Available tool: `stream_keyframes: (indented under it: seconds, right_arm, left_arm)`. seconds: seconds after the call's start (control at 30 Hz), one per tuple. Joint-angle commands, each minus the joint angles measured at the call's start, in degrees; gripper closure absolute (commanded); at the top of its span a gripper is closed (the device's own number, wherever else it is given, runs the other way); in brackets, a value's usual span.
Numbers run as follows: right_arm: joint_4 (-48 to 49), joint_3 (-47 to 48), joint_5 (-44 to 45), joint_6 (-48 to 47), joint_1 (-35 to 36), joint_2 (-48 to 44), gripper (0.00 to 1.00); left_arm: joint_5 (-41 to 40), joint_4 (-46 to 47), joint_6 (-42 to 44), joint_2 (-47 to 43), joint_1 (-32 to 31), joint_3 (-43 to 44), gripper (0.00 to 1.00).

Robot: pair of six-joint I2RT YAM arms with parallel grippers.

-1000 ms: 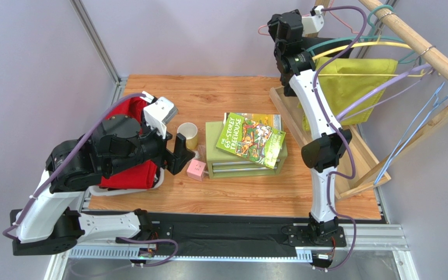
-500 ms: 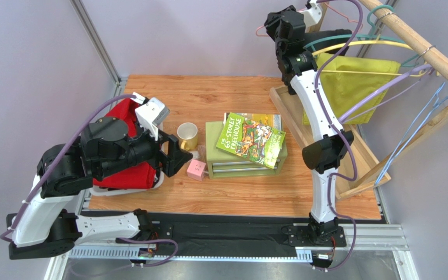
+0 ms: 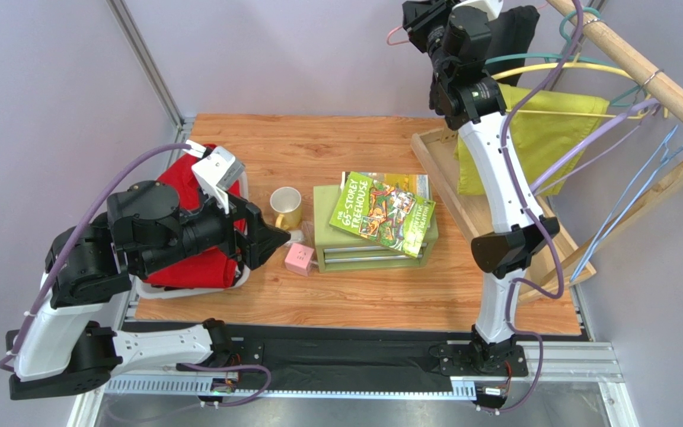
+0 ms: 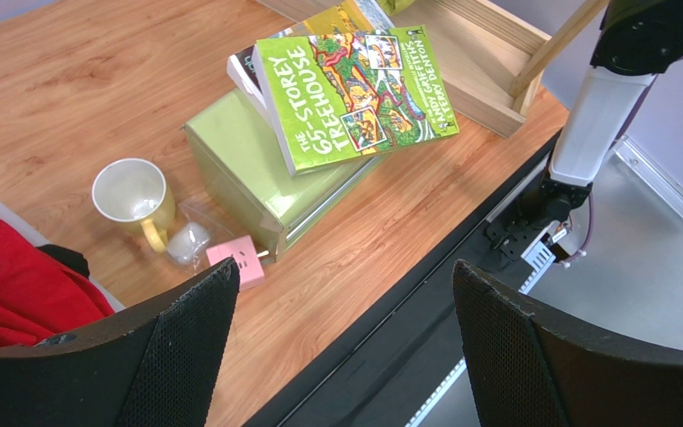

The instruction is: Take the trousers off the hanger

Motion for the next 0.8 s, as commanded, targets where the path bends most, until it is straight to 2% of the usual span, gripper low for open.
stream_keyframes:
  seconds: [0.0, 0.13, 0.43, 0.63, 0.77]
  right_arm:
    - [2.27, -1.58, -1.89, -1.13, 2.14, -8.56, 1.00]
    - [-2.22, -2.64, -3.20, 3.35, 3.72, -12.08, 1.00]
    - [-10.40, -1.33, -12.95, 10.64, 3.90, -15.51, 1.00]
    - [-9.53, 0.78, -23.15, 12.94, 3.99, -14.64, 1.00]
    - [-6.21, 2.54, -32.00, 14.68, 3.90, -13.05, 1.00]
  left_arm:
    - [0.94, 2.52, -0.63, -0.42, 0.21, 0.32, 0.07]
    - [-0.03, 2.52, 0.25, -0.60, 0.21, 1.64, 0.07]
    - [-1.61, 2.95, 3.07, -0.16, 0.21, 4.72, 0.07]
    - [-3.10, 4.01, 2.45, 0.02, 0.21, 5.86, 0.07]
    - [-7.66, 5.15, 0.61, 0.11, 0.21, 6.91, 0.07]
